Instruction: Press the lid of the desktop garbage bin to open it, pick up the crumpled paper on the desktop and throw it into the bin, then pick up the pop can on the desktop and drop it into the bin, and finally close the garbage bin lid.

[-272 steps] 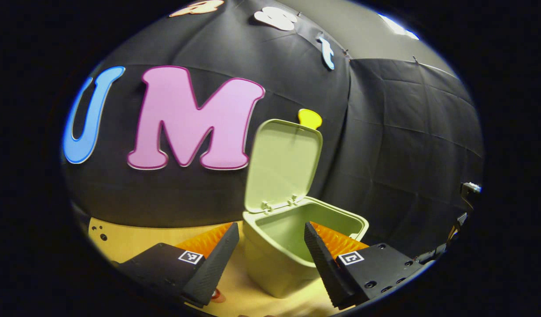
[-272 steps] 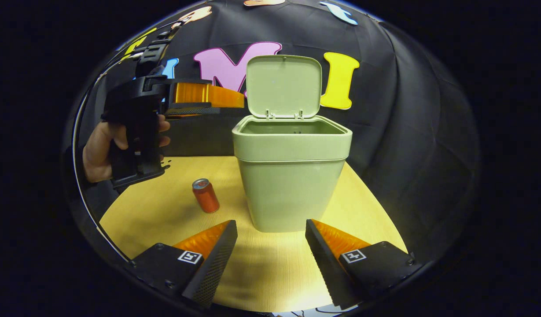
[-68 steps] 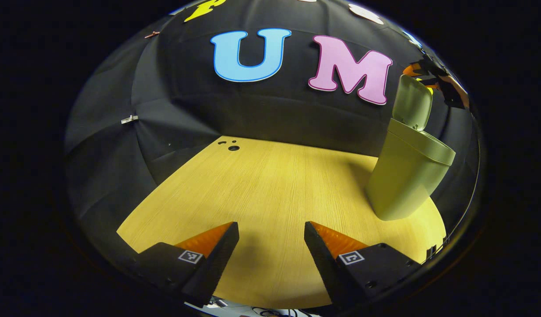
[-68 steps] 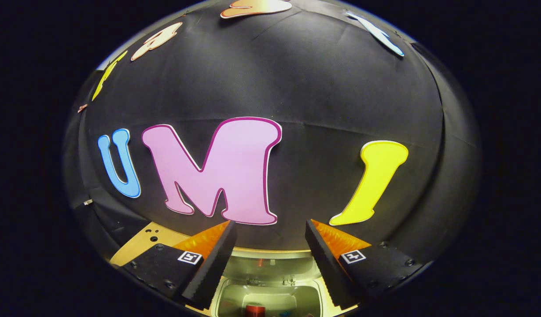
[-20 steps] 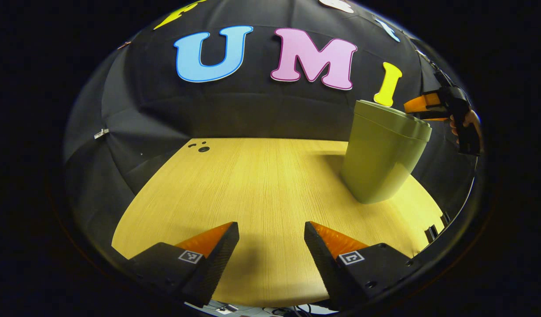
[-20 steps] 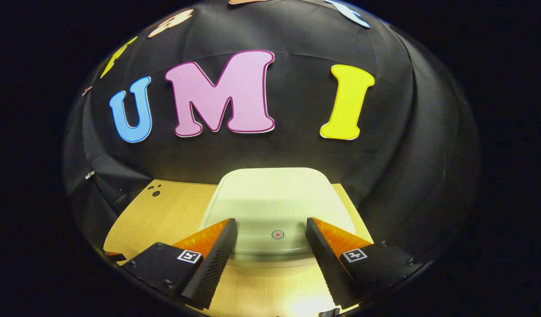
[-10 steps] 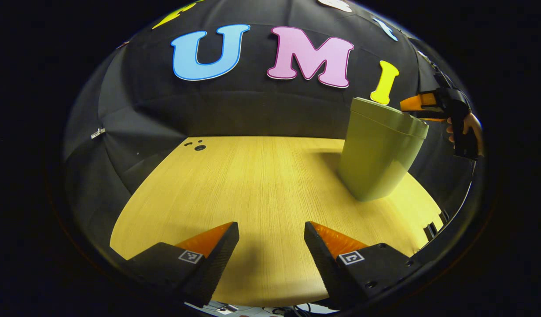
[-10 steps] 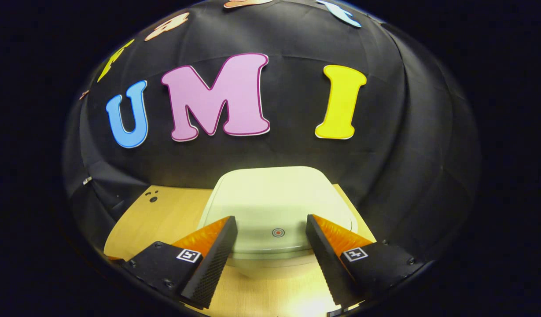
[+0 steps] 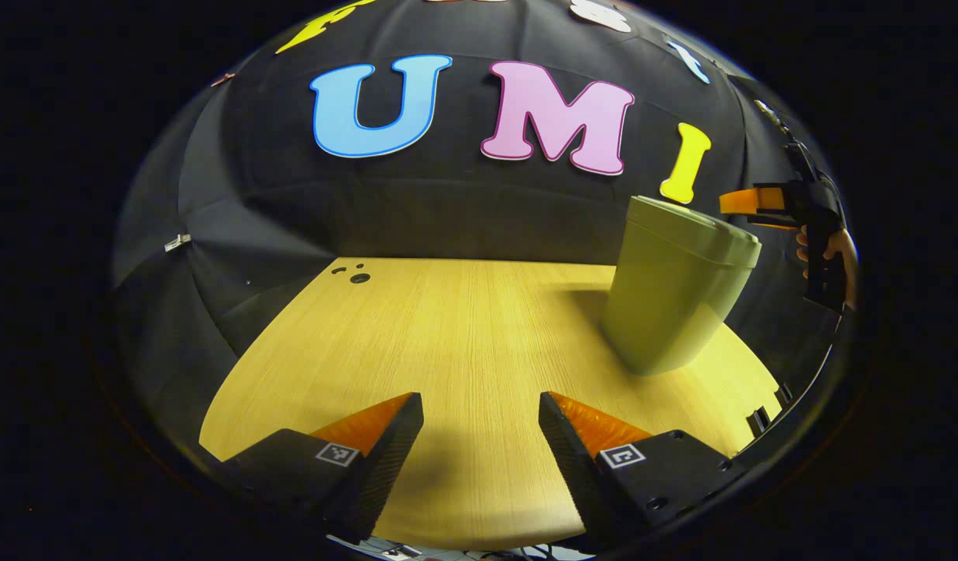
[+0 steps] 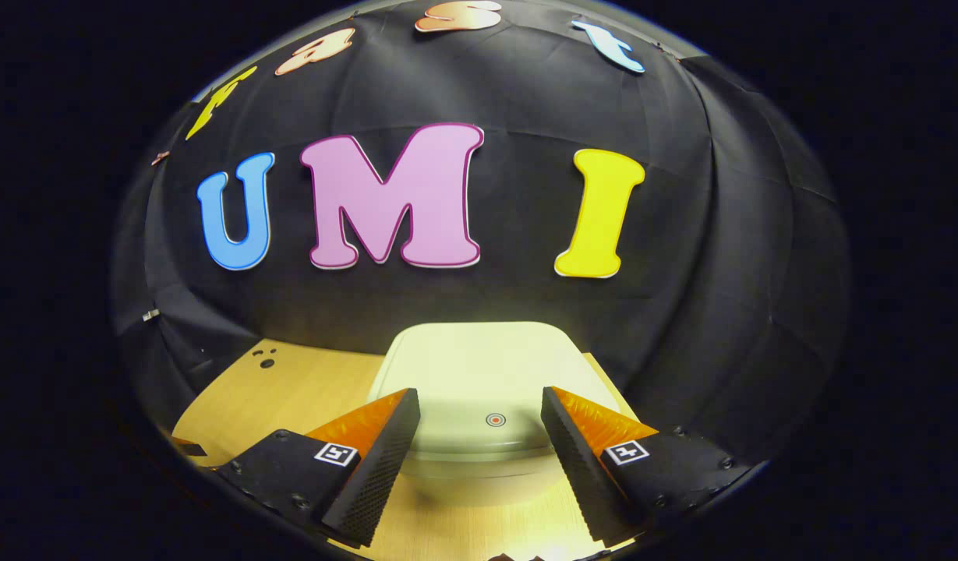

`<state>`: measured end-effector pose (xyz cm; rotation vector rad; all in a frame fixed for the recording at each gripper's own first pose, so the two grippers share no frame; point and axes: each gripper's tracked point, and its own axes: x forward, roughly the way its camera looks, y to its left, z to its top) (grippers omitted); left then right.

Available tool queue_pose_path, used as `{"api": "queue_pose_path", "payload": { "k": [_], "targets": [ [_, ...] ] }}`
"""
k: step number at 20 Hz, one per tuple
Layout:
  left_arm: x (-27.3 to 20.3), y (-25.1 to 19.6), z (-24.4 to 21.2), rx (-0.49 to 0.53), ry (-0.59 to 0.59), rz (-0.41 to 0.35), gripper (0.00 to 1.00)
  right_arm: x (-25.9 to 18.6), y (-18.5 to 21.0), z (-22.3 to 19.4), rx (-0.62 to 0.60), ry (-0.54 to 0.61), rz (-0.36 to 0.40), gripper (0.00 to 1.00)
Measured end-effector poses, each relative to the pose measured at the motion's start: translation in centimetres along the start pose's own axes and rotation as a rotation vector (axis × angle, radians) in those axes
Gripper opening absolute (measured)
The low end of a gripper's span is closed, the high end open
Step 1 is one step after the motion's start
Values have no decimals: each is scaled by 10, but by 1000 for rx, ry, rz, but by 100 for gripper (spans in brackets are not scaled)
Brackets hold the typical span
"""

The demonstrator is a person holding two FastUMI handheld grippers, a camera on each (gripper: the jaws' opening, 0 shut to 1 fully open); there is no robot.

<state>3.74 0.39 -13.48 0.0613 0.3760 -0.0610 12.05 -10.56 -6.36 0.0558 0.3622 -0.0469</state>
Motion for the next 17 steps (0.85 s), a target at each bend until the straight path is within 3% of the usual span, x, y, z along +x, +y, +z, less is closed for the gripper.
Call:
{"api": "queue_pose_path", "payload": {
  "k": [8,17],
  "targets": [
    [-26,12,52,-13,-117,16,96,-51,34,12,-39,-109,33,98],
    [-68,19,99,-28,-296,18,96,-101,108,-9,-51,-126,163,98]
  ]
}}
